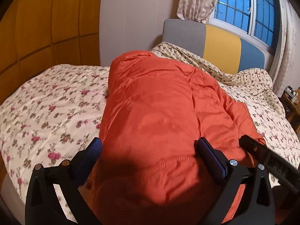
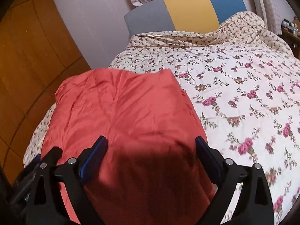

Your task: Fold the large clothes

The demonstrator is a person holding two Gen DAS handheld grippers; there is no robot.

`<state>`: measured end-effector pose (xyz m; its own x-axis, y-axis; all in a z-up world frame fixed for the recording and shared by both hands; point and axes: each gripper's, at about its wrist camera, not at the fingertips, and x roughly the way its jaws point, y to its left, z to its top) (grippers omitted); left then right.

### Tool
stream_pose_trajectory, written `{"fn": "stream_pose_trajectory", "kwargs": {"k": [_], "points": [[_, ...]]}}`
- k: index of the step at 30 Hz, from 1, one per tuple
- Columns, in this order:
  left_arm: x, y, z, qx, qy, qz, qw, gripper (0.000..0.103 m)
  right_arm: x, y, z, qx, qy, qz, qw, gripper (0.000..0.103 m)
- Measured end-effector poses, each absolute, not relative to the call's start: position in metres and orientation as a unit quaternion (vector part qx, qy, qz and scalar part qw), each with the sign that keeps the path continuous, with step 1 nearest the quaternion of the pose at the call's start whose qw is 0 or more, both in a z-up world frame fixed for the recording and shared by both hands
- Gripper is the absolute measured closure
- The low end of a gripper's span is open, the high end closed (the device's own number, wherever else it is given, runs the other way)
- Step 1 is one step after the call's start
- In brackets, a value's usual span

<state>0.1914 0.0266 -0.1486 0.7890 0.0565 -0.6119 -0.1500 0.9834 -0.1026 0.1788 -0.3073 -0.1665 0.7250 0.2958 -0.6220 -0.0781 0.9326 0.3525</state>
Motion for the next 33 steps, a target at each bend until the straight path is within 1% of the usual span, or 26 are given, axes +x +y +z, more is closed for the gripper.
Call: {"fn": "stream_pose_trajectory", "kwargs": {"k": [4, 5, 6, 17, 23, 26, 33], "points": [[0.176, 0.027, -0.145, -0.06, 0.327, 0.049, 0.942, 0.003, 0.158, -0.305, -0.163, 0.14, 0.356, 0.101, 0.919, 0.007], [0.171, 0.026, -0.143, -0.056, 0.327, 0.05, 0.942, 0.003, 0.153, -0.305, -0.162, 0.137, 0.354, 0.103, 0.919, 0.003], [0.165, 0.028, -0.141, -0.051, 0.327, 0.052, 0.942, 0.003, 0.147, -0.303, -0.16, 0.132, 0.353, 0.107, 0.92, 0.002], [0.109, 0.039, -0.132, -0.039, 0.342, 0.063, 0.937, 0.003, 0.087, -0.29, -0.143, 0.061, 0.342, 0.121, 0.93, 0.002], [0.077, 0.043, -0.12, -0.041, 0.341, 0.066, 0.937, 0.003, 0.052, -0.289, -0.136, 0.056, 0.338, 0.129, 0.931, 0.002], [0.063, 0.042, -0.112, -0.03, 0.337, 0.066, 0.939, 0.003, 0.039, -0.289, -0.124, 0.056, 0.332, 0.13, 0.933, 0.002], [0.045, 0.044, -0.095, -0.048, 0.328, 0.069, 0.941, 0.003, 0.024, -0.288, -0.095, 0.046, 0.3, 0.127, 0.944, 0.002]]}}
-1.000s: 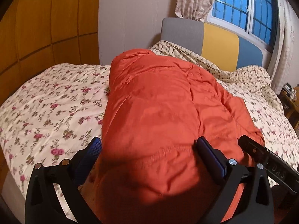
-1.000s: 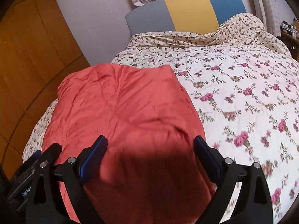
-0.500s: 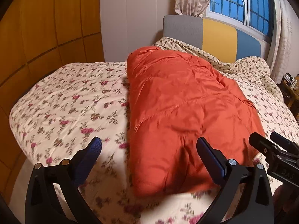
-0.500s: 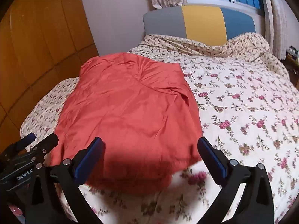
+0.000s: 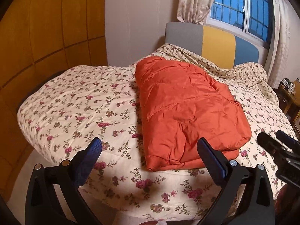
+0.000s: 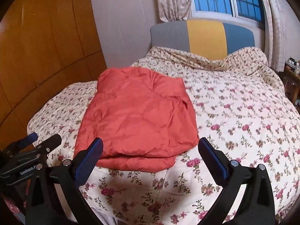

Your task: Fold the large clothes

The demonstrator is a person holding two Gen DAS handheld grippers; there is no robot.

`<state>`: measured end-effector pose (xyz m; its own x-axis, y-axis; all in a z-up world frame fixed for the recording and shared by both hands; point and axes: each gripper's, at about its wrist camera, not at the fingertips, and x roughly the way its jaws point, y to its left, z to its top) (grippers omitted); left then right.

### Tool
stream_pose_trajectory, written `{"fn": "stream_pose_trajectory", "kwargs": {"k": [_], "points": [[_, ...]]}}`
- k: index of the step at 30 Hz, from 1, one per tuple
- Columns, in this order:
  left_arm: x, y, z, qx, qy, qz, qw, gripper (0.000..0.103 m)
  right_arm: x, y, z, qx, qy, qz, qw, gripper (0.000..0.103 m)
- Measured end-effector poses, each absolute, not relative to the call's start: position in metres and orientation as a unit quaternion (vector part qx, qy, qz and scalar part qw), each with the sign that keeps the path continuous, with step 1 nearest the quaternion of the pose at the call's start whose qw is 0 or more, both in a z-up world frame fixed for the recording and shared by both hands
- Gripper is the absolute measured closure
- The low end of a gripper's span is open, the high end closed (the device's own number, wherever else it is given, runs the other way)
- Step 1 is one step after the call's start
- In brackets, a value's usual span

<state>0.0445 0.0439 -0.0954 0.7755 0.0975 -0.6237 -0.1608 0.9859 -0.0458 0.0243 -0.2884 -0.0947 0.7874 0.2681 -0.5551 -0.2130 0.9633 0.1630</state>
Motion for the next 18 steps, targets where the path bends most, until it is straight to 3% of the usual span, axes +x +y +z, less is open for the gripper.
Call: {"fn": "stream_pose_trajectory", "kwargs": {"k": [18], "points": [[0.0393, 0.0423, -0.088, -0.047, 0.319, 0.07, 0.944, 0.003, 0.0201, -0.2892, -0.0939, 0.042, 0.294, 0.126, 0.946, 0.002]]}}
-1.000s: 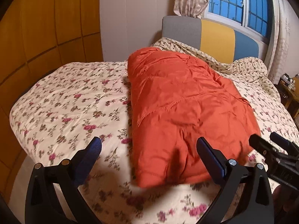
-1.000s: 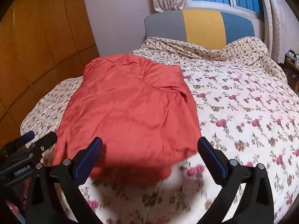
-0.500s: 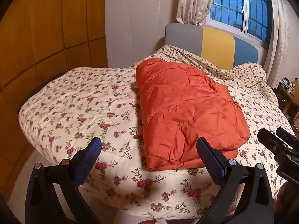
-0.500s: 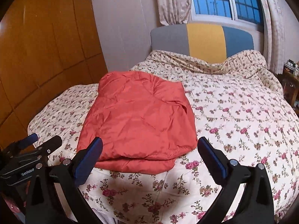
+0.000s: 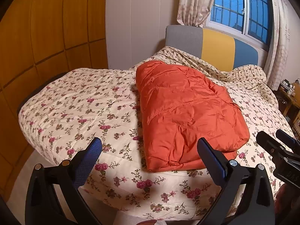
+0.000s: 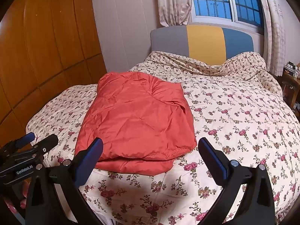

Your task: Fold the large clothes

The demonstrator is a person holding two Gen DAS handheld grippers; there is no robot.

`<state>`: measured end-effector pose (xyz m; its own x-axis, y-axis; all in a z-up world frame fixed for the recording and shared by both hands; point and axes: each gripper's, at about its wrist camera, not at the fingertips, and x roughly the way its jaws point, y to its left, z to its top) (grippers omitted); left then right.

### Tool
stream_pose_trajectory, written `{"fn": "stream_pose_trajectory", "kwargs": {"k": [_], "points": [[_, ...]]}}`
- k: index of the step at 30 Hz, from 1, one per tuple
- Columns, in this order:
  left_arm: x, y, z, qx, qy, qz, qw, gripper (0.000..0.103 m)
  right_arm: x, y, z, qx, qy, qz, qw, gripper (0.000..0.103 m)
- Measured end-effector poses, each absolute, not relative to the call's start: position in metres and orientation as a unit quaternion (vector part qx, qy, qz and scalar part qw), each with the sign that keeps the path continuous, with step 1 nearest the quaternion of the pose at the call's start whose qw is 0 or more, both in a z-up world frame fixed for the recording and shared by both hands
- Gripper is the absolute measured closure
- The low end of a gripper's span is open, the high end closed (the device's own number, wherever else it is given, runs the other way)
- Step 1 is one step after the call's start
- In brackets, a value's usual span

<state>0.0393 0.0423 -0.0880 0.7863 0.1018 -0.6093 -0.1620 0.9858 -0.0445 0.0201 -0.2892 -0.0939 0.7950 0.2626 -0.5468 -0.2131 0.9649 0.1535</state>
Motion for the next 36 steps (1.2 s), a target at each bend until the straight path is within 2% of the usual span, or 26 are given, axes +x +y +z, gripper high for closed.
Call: {"fn": "stream_pose_trajectory", "kwargs": {"k": [36], "points": [[0.0419, 0.0348, -0.0914, -0.042, 0.332, 0.067, 0.94, 0.003, 0.0242, -0.2956, -0.0994, 0.052, 0.31, 0.132, 0.94, 0.002]]}}
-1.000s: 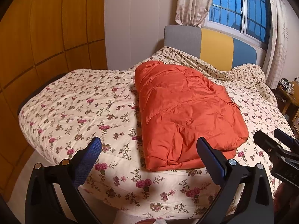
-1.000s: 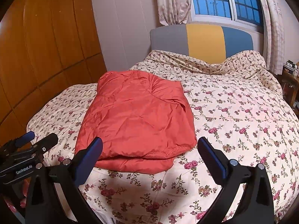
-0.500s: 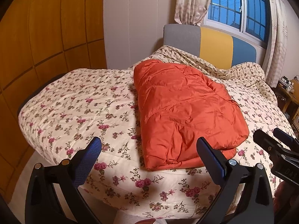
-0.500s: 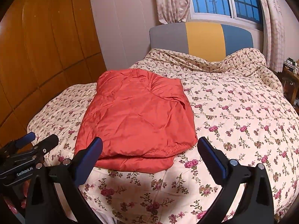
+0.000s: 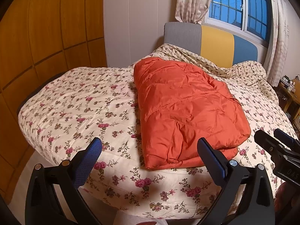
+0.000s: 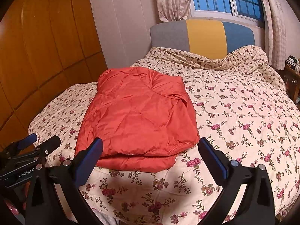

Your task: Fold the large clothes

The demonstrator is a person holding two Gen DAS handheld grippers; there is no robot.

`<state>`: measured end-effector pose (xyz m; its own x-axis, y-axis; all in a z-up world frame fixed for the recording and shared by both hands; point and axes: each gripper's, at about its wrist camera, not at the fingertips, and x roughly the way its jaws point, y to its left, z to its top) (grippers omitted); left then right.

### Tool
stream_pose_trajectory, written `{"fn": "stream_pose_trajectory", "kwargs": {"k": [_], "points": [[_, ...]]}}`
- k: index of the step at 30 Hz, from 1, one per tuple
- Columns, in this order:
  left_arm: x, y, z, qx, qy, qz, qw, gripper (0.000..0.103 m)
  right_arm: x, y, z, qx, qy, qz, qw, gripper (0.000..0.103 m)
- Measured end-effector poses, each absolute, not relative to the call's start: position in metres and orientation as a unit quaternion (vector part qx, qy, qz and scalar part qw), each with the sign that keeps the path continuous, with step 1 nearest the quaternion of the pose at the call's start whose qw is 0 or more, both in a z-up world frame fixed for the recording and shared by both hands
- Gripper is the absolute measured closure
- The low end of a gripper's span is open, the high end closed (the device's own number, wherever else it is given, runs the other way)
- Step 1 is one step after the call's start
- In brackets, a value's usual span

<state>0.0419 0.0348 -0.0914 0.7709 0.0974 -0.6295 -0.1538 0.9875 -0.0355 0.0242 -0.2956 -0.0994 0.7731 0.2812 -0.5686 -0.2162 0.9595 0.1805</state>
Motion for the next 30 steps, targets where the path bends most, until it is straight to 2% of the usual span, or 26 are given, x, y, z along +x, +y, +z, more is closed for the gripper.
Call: {"fn": "stream_pose_trajectory", "kwargs": {"k": [21, 30], "points": [[0.04, 0.023, -0.094, -0.015, 0.323, 0.072, 0.944, 0.003, 0.028, -0.294, -0.106, 0.056, 0.318, 0.133, 0.937, 0.002], [0.05, 0.028, -0.102, -0.035, 0.349, 0.071, 0.934, 0.003, 0.036, -0.299, -0.114, 0.062, 0.329, 0.13, 0.933, 0.002]]}}
